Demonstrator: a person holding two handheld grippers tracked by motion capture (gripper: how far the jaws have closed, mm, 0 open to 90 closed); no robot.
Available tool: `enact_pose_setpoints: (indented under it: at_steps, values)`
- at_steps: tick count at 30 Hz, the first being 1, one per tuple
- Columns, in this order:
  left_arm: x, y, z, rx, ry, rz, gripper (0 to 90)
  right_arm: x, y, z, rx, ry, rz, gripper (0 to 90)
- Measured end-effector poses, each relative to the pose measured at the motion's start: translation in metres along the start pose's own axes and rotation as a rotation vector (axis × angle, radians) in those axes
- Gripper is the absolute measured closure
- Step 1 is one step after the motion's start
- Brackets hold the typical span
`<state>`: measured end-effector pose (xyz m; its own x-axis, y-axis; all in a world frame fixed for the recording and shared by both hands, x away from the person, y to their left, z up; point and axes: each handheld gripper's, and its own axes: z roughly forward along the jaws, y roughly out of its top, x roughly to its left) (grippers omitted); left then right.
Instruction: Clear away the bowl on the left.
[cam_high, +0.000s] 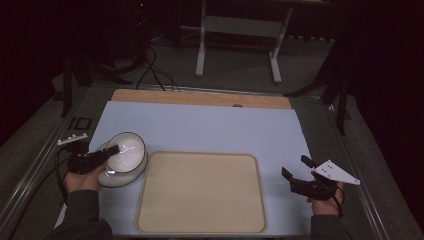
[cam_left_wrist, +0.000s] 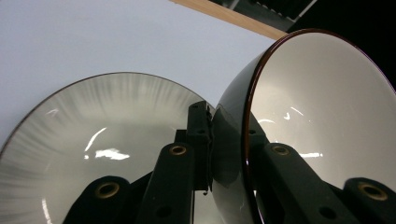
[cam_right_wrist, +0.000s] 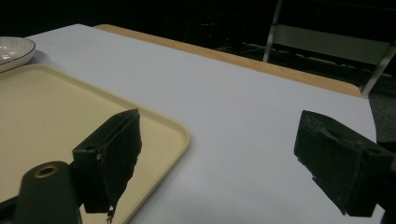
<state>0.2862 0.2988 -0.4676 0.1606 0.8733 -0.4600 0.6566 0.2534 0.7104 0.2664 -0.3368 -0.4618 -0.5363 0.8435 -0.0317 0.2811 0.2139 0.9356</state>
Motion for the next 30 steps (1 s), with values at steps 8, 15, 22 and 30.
enact_pose_setpoints:
  at_steps: [8,15,22,30]
  values:
    - [-0.009,0.0,0.001,0.005,-0.021,0.02,80.9,0.0,0.0,0.0,-0.001,0.0,0.0,14.5]
    - [-0.018,0.0,0.004,0.008,-0.039,0.041,80.9,0.0,0.0,-0.001,-0.001,0.0,0.001,14.5]
    - [-0.024,-0.001,0.007,0.013,-0.055,0.051,80.6,0.0,0.0,-0.001,0.0,0.0,0.001,14.5]
    - [-0.03,-0.001,0.009,0.018,-0.069,0.067,80.6,0.0,0.0,-0.001,0.0,0.001,0.001,14.5]
